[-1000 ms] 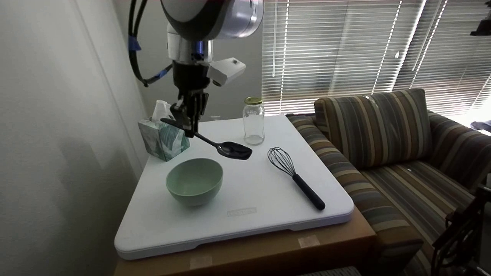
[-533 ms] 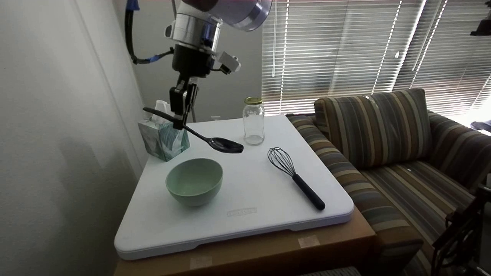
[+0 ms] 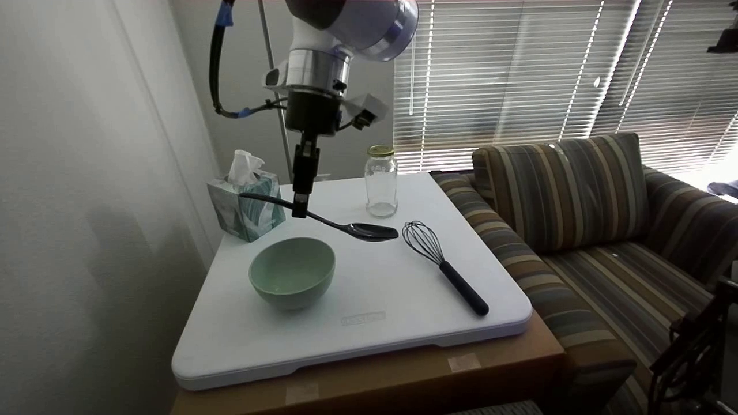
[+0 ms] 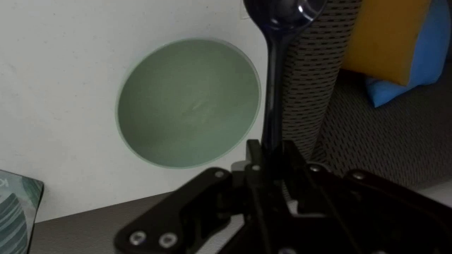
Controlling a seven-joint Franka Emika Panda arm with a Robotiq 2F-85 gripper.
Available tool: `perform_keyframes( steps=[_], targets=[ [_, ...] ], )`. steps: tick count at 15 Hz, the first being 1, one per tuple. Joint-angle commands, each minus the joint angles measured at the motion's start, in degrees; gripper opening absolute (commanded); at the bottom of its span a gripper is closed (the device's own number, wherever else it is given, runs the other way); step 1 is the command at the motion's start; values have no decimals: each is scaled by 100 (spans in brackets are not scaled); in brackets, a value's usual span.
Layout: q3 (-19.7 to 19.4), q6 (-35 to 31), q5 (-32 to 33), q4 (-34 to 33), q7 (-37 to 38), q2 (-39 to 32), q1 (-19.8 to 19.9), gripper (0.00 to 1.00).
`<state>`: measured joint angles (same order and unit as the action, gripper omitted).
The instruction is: Put the black spoon in the green bowl
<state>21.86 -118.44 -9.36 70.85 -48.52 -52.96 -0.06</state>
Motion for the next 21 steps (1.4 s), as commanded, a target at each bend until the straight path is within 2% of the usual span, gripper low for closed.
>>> perform_keyframes(
  steps=[1,5,6,10,12,16,21],
  targets=[
    [-133,34,-125,-38,-52,11,-103,18],
    [-123,38,-127,-39,-54,12,-105,18],
    [-203,-27,-73,79,64,105,-122,5],
    [-304,-308,-39,-251,4,-184,-273,5],
    [-271,-365,-61,-561,-28,-384,-334,5],
    [-160,-485,-91,-1580,-177,-998,-527,5],
    [184,-577,-318,-2941,-697,-2004,-713,5]
  ],
)
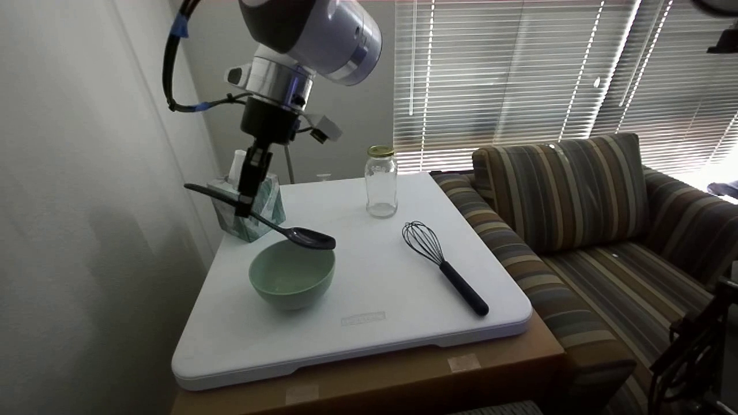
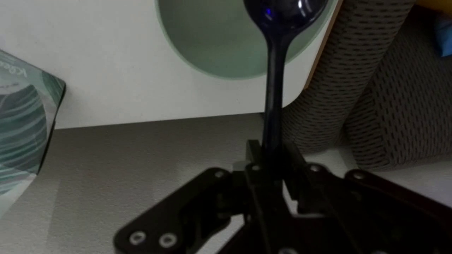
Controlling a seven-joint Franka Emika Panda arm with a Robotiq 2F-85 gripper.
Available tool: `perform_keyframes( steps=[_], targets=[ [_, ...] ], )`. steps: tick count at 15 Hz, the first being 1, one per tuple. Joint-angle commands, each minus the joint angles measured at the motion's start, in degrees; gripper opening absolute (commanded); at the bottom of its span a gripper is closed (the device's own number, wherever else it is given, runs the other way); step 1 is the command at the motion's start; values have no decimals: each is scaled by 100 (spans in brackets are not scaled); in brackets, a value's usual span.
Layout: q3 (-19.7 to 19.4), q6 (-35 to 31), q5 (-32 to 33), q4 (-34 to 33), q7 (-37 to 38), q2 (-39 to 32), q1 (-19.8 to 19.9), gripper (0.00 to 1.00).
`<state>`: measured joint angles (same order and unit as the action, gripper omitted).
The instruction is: Put the black spoon in the green bowl
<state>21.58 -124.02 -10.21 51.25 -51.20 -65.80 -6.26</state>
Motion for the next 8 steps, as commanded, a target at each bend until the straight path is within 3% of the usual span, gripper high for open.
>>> perform_keyframes(
  steps=[1,5,8],
  targets=[
    [280,8,-307,-1202,-550,-899,-124,5],
    [364,185,-459,-1915,-881,-1478,-302,5],
    [445,116,-363,-1976,-922,-1637,-316,5]
  ],
)
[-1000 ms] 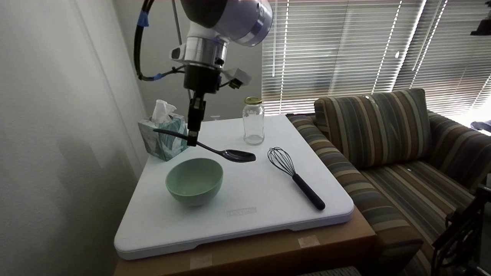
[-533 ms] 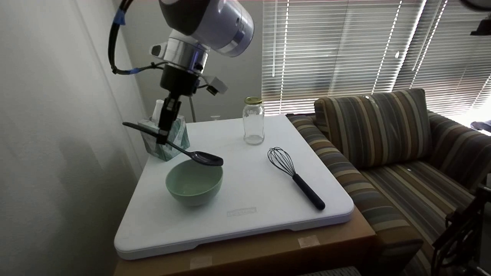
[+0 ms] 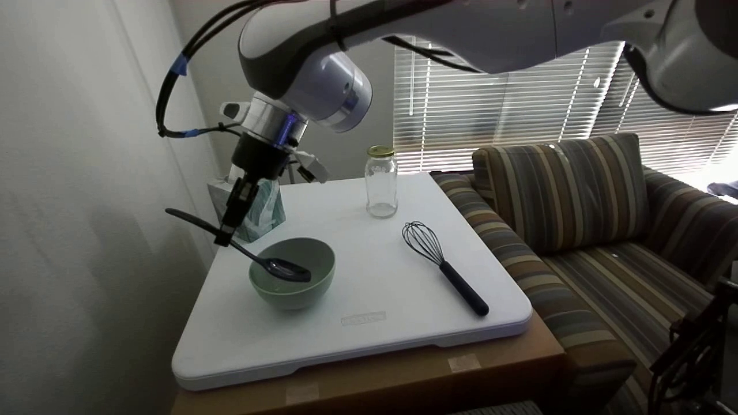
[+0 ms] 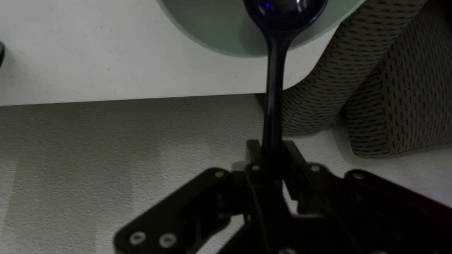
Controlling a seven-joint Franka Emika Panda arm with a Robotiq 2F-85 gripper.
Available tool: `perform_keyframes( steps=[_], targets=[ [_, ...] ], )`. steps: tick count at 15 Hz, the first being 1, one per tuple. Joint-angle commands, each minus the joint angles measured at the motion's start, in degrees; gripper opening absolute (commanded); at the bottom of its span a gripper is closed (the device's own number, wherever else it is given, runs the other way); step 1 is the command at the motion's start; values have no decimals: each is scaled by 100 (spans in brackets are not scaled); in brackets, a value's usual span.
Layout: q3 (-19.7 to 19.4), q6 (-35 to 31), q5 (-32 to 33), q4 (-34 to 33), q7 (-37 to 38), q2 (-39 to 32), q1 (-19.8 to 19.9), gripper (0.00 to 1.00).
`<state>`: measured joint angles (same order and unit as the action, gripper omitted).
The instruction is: Put the black spoon in the green bowl
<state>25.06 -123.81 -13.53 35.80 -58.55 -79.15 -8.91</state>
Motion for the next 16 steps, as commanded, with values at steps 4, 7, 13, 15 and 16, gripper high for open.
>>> perform_keyframes(
  steps=[4,7,13,15,16],
  targets=[
    [-1,78,44,-508,-73,-387,-103,5],
    [-94,98,116,-481,13,-375,-110,5],
    [-255,156,194,-467,139,-395,-137,5],
    [-298,171,198,-469,170,-399,-151,43],
    [-312,161,195,-473,185,-402,-157,44]
  ],
)
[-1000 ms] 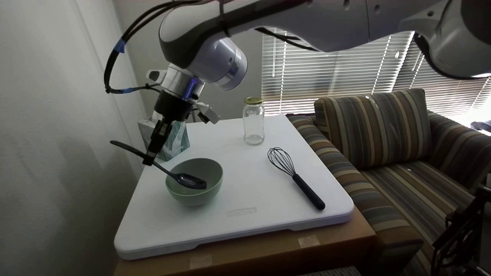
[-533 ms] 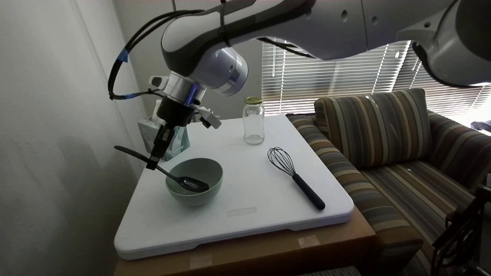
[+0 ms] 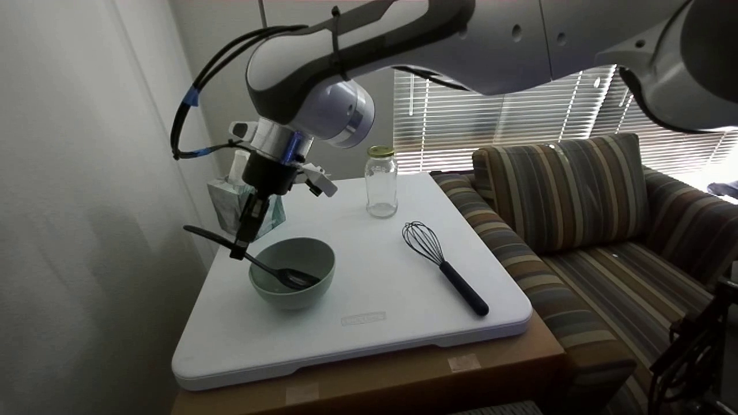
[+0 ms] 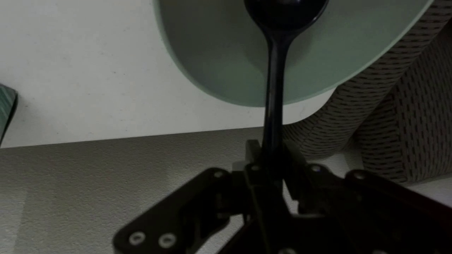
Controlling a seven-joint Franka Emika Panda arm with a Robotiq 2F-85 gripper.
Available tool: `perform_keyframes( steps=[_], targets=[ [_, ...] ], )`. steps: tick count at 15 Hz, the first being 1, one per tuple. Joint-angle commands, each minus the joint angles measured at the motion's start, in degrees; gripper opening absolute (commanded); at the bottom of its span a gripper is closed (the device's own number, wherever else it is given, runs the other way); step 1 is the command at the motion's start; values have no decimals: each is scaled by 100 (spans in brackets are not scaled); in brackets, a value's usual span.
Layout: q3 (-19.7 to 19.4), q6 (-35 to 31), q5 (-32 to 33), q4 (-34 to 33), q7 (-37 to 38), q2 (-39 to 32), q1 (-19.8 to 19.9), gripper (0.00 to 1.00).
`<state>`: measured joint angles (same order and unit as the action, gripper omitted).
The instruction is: Put the black spoon in the green bowl
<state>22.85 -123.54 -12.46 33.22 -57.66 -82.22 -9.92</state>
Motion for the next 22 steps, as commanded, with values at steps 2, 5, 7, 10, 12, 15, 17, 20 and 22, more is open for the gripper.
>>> perform_keyframes(
  steps=[2,5,7,10,12,15,17,20,22],
  targets=[
    [-103,131,87,-219,106,-94,-57,58],
    [-117,127,91,-221,131,-74,-64,79],
    [-133,154,104,-211,186,-22,-73,92],
    [-229,351,157,-158,667,162,-153,100],
    [-402,625,318,-137,1245,321,-251,100],
    [-738,1060,646,-217,2165,530,-403,100],
    [-954,1368,857,-282,2714,667,-491,100],
    [-1203,2073,1037,-919,3377,570,-678,100],
    [-1132,2086,933,-1189,3255,368,-674,100]
  ],
)
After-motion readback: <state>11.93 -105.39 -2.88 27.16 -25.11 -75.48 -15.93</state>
